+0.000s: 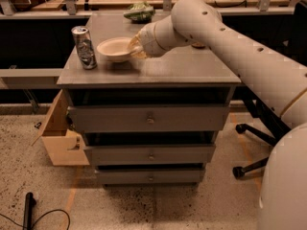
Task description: Move paper bowl near redbull can
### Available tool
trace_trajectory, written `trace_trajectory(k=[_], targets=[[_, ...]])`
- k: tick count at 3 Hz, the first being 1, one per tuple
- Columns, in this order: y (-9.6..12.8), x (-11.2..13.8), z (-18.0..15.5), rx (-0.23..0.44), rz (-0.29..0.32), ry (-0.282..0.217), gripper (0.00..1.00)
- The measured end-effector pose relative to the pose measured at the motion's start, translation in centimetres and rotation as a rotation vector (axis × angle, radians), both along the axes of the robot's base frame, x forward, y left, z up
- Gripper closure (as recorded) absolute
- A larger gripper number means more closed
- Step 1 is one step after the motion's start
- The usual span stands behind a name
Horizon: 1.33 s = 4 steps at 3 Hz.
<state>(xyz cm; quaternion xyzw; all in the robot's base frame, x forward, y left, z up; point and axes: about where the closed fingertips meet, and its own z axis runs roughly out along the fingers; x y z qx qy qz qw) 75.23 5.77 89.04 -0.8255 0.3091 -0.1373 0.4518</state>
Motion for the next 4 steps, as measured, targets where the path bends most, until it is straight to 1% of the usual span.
trace_trajectory(k=[1, 2, 3, 4], targets=[[0.1, -0.7, -1.7, -0.036, -0.001, 0.034, 0.40], [0.0, -1.0, -2.2, -0.052, -0.007, 0.047, 0.17], [-2.3, -0.8, -0.3, -0.029, -0.083, 0.032, 0.00], [-6.4, 0.0, 3.1, -0.006, -0.213, -0.007, 0.00]])
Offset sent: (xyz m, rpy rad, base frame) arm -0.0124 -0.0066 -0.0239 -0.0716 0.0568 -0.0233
